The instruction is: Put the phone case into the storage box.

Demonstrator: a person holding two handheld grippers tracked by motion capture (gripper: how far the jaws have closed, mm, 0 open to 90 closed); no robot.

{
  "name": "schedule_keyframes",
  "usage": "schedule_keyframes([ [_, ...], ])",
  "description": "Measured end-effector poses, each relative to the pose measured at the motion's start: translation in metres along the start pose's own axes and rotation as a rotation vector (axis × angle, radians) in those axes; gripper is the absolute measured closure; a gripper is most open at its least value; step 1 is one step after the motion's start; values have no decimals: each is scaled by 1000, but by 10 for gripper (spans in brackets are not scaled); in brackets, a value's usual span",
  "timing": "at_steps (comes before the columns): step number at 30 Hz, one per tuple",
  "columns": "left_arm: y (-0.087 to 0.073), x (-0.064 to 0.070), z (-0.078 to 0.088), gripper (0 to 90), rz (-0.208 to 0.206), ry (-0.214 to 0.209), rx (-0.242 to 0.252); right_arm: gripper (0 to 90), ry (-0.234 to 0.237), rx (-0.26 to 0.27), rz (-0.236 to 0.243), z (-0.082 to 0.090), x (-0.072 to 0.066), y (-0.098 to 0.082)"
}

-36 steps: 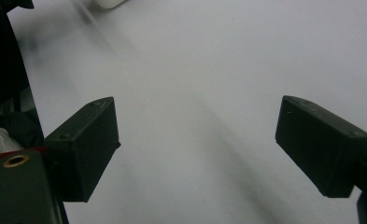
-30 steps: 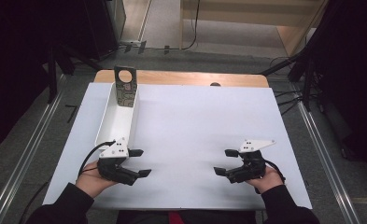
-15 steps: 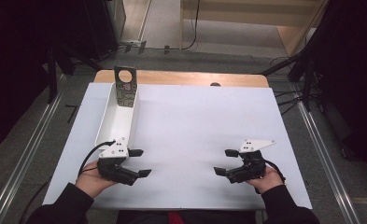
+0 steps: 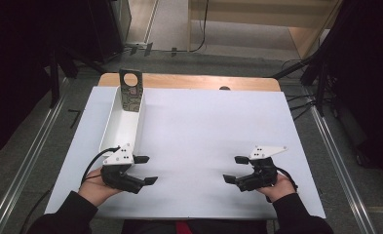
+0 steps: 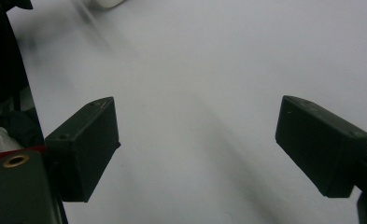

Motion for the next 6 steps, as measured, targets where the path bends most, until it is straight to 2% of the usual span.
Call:
schedule_keyframes([
  [6, 1, 0, 0, 246, 3, -3, 5, 126, 2, -3, 1, 0, 0, 0],
])
Point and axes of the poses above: each handheld gripper's, and its own axes: z roughly backward along the jaws, y roughly out of its top, x roughly to its right, the point moved 8 cm from there along -z, roughly forward along the jaws, and after that the axes turned 15 degrees about z, right-handed, at the moved point
